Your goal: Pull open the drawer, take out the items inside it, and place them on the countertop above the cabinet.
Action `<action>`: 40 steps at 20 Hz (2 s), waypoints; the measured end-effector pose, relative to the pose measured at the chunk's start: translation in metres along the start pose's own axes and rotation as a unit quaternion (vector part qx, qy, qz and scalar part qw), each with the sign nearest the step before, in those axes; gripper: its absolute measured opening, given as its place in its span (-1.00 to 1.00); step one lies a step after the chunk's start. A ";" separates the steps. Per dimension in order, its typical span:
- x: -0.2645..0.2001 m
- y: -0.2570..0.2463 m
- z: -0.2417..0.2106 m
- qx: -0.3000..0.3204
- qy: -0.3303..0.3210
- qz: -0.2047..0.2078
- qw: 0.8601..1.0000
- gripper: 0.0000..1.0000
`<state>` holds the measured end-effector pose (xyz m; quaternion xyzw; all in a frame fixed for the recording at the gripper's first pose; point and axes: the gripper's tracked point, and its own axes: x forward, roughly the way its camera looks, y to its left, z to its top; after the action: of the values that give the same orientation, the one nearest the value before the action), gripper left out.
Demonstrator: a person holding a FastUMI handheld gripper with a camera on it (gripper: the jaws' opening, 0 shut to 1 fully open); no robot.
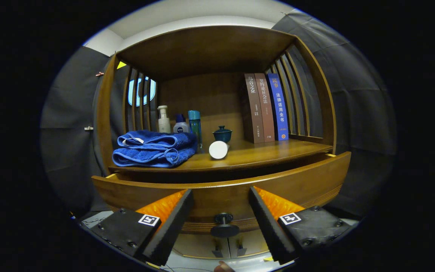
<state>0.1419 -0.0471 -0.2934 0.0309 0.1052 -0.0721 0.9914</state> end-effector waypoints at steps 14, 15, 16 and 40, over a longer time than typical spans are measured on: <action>0.035 0.003 0.002 0.000 0.003 -0.008 1.000 0.99; 0.034 0.003 0.001 -0.001 0.006 -0.008 1.000 0.99; 0.033 0.002 0.002 -0.005 0.007 -0.010 1.000 0.99; -0.148 0.042 0.242 -0.058 -0.086 0.014 0.994 0.96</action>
<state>0.0548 -0.0040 -0.0234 -0.0315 0.0229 -0.0544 0.9978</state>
